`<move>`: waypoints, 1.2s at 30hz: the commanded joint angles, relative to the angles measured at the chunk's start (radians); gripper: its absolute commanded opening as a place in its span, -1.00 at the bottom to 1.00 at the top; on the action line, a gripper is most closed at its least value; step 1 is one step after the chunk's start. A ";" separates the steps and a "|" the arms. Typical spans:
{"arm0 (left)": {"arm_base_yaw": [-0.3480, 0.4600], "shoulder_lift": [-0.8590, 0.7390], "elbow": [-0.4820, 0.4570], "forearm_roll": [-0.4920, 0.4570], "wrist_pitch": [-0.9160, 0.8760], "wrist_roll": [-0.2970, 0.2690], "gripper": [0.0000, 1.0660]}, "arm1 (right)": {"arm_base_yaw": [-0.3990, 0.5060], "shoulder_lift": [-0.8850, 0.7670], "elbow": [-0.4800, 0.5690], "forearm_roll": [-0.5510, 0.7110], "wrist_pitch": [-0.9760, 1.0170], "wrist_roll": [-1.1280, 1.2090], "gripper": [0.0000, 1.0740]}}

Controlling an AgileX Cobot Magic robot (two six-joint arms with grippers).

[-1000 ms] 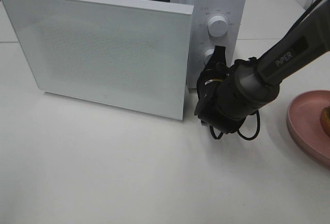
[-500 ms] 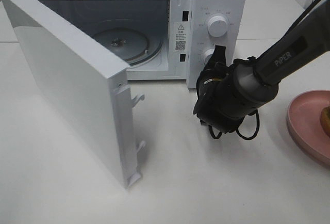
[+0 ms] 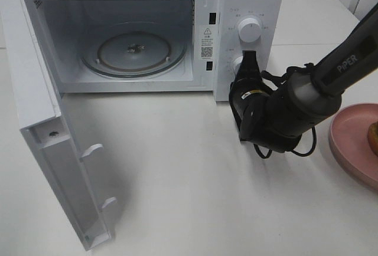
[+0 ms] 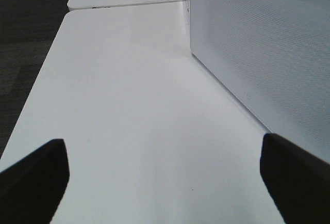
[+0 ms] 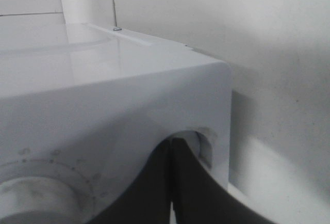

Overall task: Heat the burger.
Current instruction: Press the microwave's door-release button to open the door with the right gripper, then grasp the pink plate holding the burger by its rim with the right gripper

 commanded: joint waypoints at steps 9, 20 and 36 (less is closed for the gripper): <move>0.001 -0.018 0.003 -0.001 -0.009 -0.004 0.74 | -0.017 -0.083 0.094 -0.050 -0.004 -0.011 -1.00; 0.001 -0.018 0.003 -0.001 -0.009 -0.004 0.74 | -0.017 -0.173 0.222 -0.106 0.107 -0.069 -1.00; 0.001 -0.018 0.003 -0.001 -0.009 -0.004 0.74 | -0.020 -0.422 0.308 -0.131 0.490 -0.736 -0.99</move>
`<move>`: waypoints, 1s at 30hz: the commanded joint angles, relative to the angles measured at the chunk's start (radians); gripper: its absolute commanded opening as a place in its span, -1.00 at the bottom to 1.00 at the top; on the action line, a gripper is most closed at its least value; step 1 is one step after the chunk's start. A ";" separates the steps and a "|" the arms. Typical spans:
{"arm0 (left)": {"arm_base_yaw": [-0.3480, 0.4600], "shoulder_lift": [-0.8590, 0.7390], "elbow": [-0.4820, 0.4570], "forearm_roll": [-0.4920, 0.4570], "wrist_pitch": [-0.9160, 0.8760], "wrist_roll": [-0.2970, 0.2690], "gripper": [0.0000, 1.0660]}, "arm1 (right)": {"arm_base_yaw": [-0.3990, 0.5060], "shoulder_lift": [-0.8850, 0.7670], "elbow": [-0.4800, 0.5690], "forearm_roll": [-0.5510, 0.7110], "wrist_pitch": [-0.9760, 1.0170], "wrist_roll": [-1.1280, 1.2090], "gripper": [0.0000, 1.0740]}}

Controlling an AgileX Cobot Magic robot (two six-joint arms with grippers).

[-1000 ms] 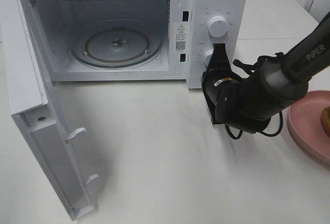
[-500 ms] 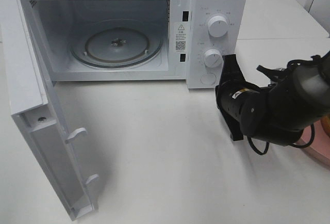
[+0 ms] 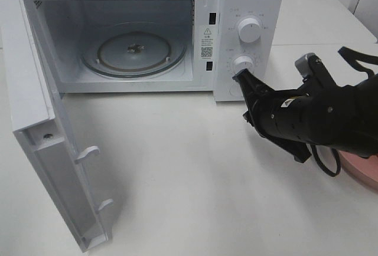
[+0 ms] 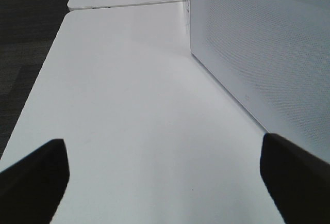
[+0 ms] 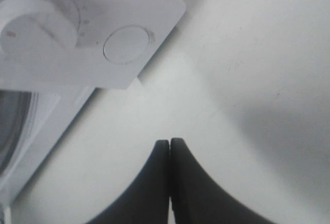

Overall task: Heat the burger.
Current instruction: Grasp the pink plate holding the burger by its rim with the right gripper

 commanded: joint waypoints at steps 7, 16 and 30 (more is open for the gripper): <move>0.001 -0.018 0.003 -0.001 -0.009 -0.004 0.74 | -0.006 -0.080 0.001 -0.012 0.250 -0.407 -0.96; 0.001 -0.018 0.003 -0.001 -0.009 -0.004 0.74 | -0.006 -0.124 0.000 -0.012 0.424 -0.631 -0.95; 0.001 -0.018 0.003 0.000 -0.009 -0.004 0.74 | -0.006 -0.178 -0.003 -0.148 0.605 -0.700 -0.94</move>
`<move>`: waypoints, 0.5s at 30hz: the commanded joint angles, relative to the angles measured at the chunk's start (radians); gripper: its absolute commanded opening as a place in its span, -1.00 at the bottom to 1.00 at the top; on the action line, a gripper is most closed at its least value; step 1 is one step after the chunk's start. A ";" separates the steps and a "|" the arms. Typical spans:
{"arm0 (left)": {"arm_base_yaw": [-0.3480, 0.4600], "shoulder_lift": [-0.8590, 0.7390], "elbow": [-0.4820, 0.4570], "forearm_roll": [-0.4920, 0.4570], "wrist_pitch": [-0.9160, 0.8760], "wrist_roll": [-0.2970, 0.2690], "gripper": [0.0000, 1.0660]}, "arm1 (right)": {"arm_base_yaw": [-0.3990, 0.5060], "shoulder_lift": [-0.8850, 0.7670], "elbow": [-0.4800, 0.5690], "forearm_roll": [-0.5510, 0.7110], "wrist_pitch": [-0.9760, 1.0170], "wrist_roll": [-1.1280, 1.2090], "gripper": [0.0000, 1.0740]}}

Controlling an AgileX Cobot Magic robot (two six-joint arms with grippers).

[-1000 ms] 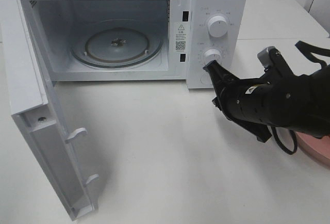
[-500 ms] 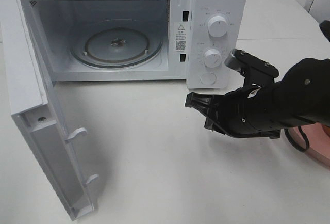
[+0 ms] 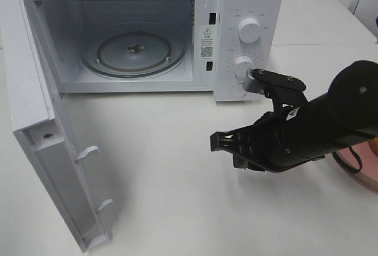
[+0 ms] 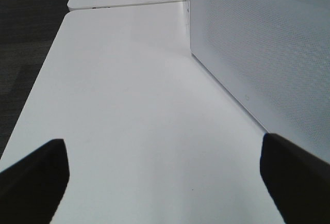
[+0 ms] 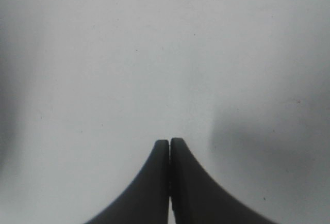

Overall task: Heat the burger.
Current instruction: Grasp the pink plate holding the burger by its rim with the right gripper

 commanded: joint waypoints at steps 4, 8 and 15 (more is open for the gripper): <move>0.001 -0.018 0.003 0.001 -0.009 -0.004 0.74 | -0.006 -0.056 -0.027 -0.163 0.185 -0.012 -0.94; 0.001 -0.018 0.003 0.001 -0.009 -0.004 0.74 | -0.006 -0.077 -0.080 -0.296 0.341 0.024 -0.92; 0.001 -0.018 0.003 0.001 -0.009 -0.004 0.74 | -0.006 -0.089 -0.154 -0.486 0.489 0.105 -0.90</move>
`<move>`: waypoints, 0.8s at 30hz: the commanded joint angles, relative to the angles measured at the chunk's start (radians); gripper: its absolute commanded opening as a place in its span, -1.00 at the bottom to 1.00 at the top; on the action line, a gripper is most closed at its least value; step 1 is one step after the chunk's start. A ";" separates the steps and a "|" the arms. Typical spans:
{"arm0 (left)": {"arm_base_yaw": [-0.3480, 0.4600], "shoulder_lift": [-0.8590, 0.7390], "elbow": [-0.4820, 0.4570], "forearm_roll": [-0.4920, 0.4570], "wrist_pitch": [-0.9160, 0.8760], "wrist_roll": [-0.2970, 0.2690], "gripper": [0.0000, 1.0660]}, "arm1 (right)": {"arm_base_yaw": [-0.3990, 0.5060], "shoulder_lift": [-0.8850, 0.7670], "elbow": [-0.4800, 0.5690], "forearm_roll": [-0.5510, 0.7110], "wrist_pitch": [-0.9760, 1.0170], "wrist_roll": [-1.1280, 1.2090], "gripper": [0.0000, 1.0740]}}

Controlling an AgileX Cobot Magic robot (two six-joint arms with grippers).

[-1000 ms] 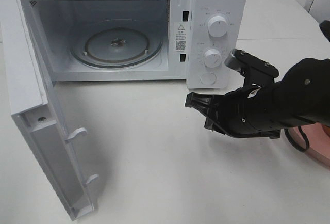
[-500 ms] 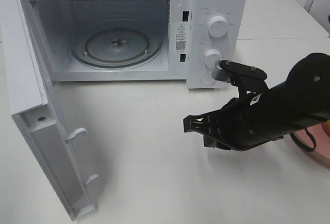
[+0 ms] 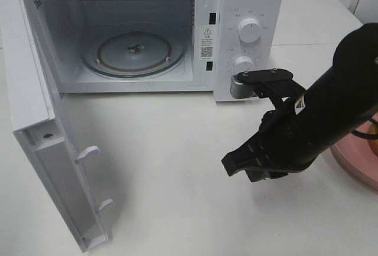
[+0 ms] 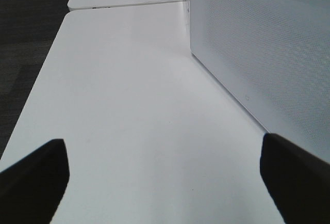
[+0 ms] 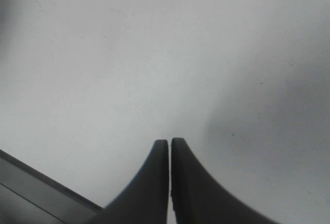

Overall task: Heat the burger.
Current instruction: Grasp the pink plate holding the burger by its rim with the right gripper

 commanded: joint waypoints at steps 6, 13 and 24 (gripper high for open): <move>0.001 -0.018 0.003 0.001 -0.009 -0.004 0.74 | -0.035 -0.011 -0.096 -0.189 0.198 0.115 -0.88; 0.001 -0.018 0.003 0.001 -0.009 -0.004 0.74 | -0.107 -0.011 -0.155 -0.216 0.329 0.081 -0.76; 0.001 -0.018 0.003 0.001 -0.009 -0.004 0.74 | -0.208 -0.012 -0.183 -0.273 0.400 0.071 0.59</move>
